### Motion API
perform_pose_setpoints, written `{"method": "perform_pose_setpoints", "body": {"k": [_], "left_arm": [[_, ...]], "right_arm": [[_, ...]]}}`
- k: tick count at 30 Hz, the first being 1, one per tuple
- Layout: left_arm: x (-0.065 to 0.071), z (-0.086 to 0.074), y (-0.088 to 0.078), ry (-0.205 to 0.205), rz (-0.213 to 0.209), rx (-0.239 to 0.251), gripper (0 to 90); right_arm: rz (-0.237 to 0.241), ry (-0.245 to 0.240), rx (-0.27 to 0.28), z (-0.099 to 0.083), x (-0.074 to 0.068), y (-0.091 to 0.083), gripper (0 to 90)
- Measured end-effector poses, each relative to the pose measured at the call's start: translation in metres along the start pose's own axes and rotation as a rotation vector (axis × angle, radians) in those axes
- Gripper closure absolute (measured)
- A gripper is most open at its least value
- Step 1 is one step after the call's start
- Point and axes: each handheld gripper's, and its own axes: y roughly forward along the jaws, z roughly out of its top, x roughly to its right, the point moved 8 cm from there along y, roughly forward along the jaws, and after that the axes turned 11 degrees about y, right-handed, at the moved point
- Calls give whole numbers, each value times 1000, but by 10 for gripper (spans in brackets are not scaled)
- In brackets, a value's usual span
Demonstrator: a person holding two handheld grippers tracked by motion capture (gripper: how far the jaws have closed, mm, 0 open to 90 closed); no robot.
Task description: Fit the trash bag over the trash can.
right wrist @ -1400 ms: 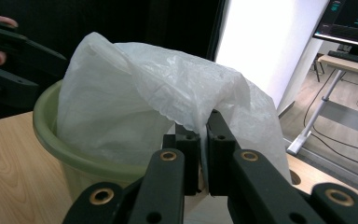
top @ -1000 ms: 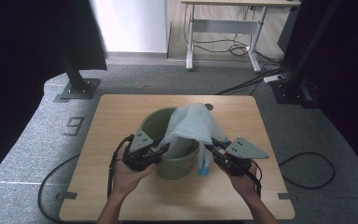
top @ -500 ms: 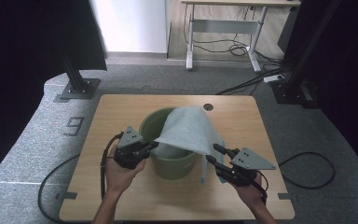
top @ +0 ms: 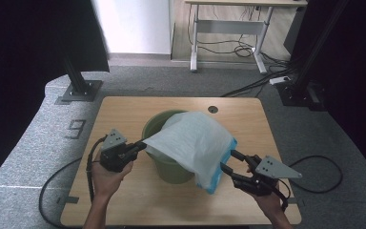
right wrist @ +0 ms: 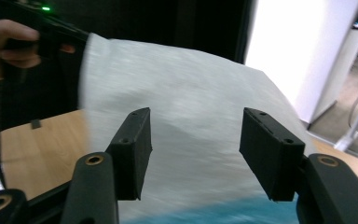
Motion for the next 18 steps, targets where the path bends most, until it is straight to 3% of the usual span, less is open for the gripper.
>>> {"method": "perform_pose_setpoints", "body": {"k": [5, 9, 15, 18], "left_arm": [[-12, -4, -4, -45, 14, 12, 896], [-22, -6, -4, -77, 29, 11, 896], [-37, -10, -2, -130, 43, 9, 895], [-38, -9, -1, -135, 42, 9, 895]], "right_arm": [[-67, 46, -37, -14, 30, 11, 377], [-86, 96, -59, -28, 51, 26, 300], [-51, 154, -82, -43, 62, 44, 230], [19, 190, -83, -47, 55, 48, 252]]}}
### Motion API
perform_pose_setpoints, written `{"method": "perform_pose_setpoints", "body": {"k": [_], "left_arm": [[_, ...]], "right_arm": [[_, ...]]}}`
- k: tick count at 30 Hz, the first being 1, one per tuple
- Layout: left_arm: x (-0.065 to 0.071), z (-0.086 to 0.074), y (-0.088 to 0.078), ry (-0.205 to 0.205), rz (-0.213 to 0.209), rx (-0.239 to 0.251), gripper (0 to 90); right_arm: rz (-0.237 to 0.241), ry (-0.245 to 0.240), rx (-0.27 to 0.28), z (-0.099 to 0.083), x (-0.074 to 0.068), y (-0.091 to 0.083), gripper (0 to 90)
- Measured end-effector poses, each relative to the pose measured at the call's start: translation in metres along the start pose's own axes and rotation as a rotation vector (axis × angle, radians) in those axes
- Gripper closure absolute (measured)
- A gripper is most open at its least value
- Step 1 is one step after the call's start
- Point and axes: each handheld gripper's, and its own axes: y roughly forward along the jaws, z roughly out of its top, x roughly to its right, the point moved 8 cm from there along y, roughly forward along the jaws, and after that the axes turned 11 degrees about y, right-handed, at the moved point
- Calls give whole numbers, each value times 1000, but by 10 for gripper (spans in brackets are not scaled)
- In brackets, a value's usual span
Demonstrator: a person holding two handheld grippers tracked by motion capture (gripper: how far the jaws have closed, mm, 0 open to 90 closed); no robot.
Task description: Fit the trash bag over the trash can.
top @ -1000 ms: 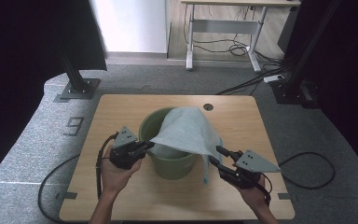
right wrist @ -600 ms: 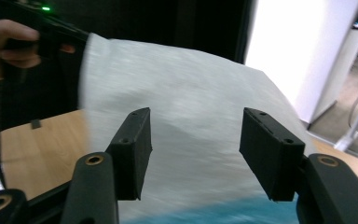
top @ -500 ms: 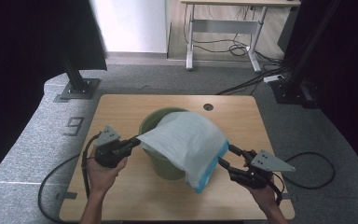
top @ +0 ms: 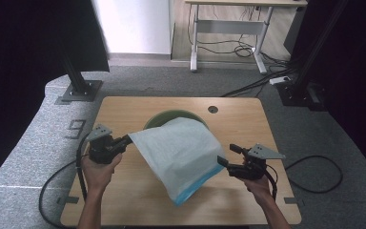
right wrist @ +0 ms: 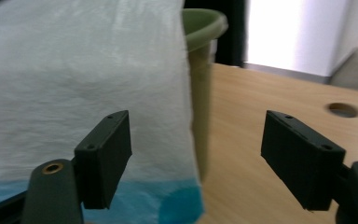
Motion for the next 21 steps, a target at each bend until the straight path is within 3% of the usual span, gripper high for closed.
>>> {"method": "perform_pose_setpoints", "body": {"k": [3, 5, 8, 10, 13, 21], "left_arm": [[2, 0, 2, 2, -5, -2, 894], [4, 1, 3, 4, -11, 0, 894], [9, 2, 5, 13, -26, -1, 894], [12, 5, 8, 18, -35, 2, 893], [17, 10, 15, 28, -54, -2, 893], [37, 20, 41, 71, -98, -31, 884]], "right_arm": [[56, -9, -27, -8, -9, 3, 367], [79, -20, -32, -13, -13, 5, 572], [53, -35, -28, -12, -13, 2, 793], [63, -27, -6, -4, -13, -5, 871], [61, -10, 44, 14, -11, -19, 885], [-14, -16, 132, 52, -1, -49, 886]]}}
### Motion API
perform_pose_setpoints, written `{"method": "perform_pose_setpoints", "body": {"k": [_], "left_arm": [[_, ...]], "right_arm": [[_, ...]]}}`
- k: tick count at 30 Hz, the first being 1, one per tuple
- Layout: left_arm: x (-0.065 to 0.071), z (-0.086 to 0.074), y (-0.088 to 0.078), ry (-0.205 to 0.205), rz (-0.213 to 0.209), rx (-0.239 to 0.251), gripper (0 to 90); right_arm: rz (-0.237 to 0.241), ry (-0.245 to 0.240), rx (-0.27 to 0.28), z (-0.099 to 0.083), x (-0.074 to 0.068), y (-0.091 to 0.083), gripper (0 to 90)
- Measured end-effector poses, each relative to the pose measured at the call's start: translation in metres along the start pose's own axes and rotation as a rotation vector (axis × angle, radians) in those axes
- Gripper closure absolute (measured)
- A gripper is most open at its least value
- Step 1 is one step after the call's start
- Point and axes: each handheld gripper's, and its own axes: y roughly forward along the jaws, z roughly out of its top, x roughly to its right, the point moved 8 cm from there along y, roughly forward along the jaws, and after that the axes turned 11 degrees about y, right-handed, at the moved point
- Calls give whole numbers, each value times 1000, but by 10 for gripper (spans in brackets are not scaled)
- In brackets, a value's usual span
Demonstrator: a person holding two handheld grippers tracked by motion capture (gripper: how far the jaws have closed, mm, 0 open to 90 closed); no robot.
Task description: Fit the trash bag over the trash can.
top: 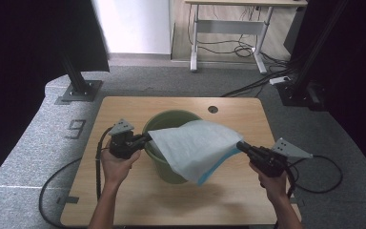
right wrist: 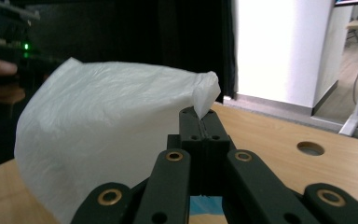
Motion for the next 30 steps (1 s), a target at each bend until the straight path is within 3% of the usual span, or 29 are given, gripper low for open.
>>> {"method": "perform_pose_setpoints", "body": {"k": [3, 7, 8, 9, 11, 14, 18, 21, 30], "left_arm": [[3, 0, 2, 24, 5, -10, 841], [4, -2, -2, 55, 21, -18, 635], [3, -3, -6, 59, 40, -20, 635], [2, -4, -10, 60, 57, -20, 510], [-1, -4, -20, 43, 80, -16, 464], [-4, -5, -35, 28, 64, 4, 361], [-6, -5, -51, 18, 69, 35, 340], [1, -3, -55, 28, 61, 48, 343], [38, 4, -36, 93, -15, 7, 315]], "right_arm": [[-14, 12, 19, 6, 3, -3, 885], [-33, 14, 25, 7, 6, -3, 885], [-37, 14, 27, 7, 6, -3, 885], [-50, 25, 32, 9, 9, -3, 886], [-53, 29, 33, 9, 10, -4, 885], [-74, 29, 44, 12, 13, -6, 885], [-91, 15, 39, 13, 13, -6, 885], [-88, 12, 31, 13, 10, -3, 885], [-32, -74, -16, 3, -28, 25, 884]]}}
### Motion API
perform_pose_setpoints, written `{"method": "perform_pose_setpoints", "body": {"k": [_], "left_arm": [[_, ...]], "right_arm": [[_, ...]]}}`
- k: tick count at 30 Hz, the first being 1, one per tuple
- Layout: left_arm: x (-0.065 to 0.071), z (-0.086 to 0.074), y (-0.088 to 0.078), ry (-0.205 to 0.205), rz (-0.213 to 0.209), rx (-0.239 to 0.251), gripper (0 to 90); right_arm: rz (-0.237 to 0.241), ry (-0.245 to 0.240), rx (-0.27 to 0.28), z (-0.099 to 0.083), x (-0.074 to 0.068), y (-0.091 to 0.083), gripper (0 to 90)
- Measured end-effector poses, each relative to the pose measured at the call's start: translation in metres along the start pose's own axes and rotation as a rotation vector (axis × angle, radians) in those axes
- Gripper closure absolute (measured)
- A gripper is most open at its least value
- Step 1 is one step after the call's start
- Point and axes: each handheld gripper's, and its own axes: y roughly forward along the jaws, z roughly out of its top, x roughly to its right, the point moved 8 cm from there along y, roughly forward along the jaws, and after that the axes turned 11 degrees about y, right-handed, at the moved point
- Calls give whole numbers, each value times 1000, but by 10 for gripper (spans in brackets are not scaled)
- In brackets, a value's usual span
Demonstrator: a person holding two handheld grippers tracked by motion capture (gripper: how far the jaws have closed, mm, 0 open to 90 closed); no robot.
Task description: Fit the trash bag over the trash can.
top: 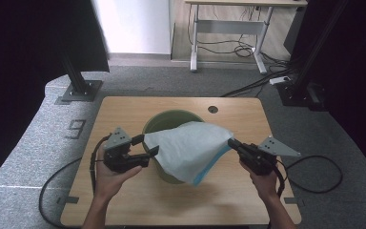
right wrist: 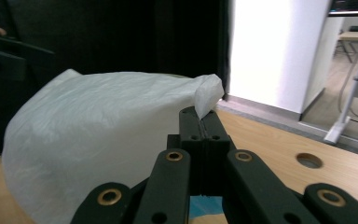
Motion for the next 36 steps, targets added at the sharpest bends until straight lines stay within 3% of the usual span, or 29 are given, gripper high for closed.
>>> {"method": "perform_pose_setpoints", "body": {"k": [9, 11, 16, 20, 24, 31, 36], "left_arm": [[30, -1, 18, 33, -94, -29, 272], [37, -3, 23, 57, -113, -50, 263], [46, -8, 31, 87, -125, -82, 259], [46, -12, 33, 89, -111, -96, 341], [46, -16, 34, 76, -120, -96, 497], [50, -13, 32, 52, -197, -64, 744], [49, -8, 29, 32, -235, -31, 858]], "right_arm": [[39, -4, -21, -4, -19, 17, 884], [47, -4, -25, -6, -22, 18, 884], [53, -3, -33, -8, -25, 18, 884], [55, 9, -33, -8, -23, 16, 883], [53, 15, -32, -9, -21, 14, 883], [55, 29, -34, -11, -19, 12, 873], [56, 30, -35, -9, -17, 11, 852]]}}
